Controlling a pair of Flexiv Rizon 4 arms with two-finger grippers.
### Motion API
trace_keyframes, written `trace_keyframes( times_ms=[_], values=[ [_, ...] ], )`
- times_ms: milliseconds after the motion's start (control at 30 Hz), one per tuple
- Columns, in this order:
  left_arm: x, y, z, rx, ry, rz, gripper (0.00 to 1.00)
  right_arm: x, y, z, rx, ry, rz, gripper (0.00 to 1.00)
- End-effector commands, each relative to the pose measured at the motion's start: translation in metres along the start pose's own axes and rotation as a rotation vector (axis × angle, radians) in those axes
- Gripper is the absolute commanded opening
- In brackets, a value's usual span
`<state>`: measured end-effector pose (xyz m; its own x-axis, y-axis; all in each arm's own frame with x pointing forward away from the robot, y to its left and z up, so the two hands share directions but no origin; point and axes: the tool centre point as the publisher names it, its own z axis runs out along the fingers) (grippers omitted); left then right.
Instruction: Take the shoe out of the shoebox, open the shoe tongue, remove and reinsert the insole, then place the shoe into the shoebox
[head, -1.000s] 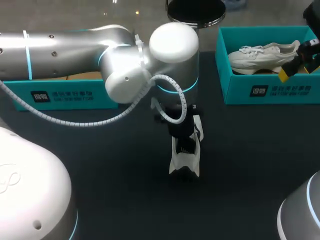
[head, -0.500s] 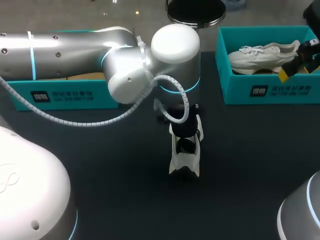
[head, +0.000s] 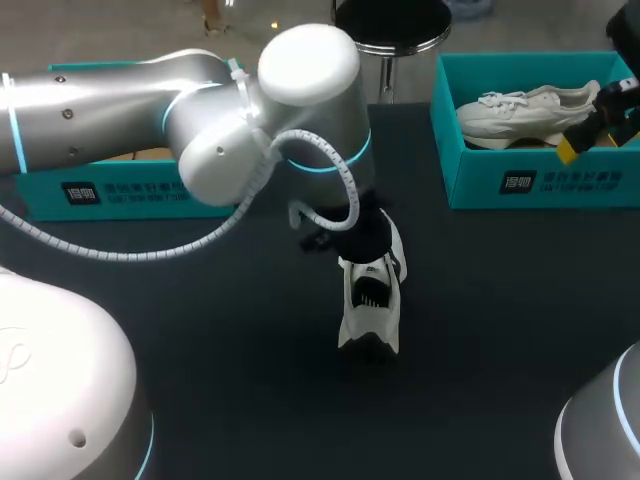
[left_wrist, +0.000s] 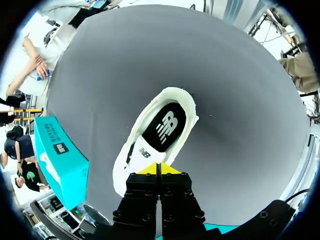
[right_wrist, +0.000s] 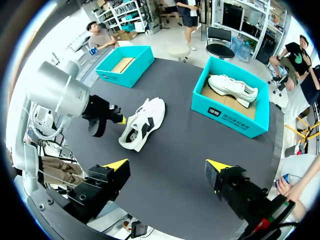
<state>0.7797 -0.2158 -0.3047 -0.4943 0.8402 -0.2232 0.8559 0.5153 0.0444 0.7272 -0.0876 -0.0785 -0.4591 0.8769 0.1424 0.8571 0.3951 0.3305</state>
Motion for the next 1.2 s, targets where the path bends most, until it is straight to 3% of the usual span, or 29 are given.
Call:
trace_keyframes(
  times_ms=[33,533,633,833,900,1000,1200],
  values=[
    [0.016,0.002,-0.008,-0.025,-0.056,-0.066,1.00,-0.001,0.002,0.001,0.005,0.001,0.000,1.00],
    [0.016,0.002,-0.008,-0.025,-0.056,-0.066,1.00,-0.001,0.002,0.001,0.005,0.001,0.000,1.00],
    [0.014,-0.003,-0.015,-0.091,0.011,-0.177,1.00,-0.001,0.002,0.001,0.005,0.001,0.000,1.00],
    [0.023,-0.003,-0.018,-0.118,0.081,-0.397,1.00,-0.001,0.002,0.001,0.005,0.001,0.000,1.00],
    [0.028,-0.003,-0.019,-0.084,0.101,-0.447,1.00,-0.001,0.002,0.001,0.005,0.001,0.000,1.00],
    [0.038,-0.005,-0.021,-0.091,0.095,-0.541,1.00,-0.001,0.002,0.001,0.005,0.001,0.000,1.00],
    [0.053,-0.022,-0.025,-0.053,0.058,-0.631,1.00,-0.001,0.002,0.001,0.005,0.001,0.000,1.00]
  ],
)
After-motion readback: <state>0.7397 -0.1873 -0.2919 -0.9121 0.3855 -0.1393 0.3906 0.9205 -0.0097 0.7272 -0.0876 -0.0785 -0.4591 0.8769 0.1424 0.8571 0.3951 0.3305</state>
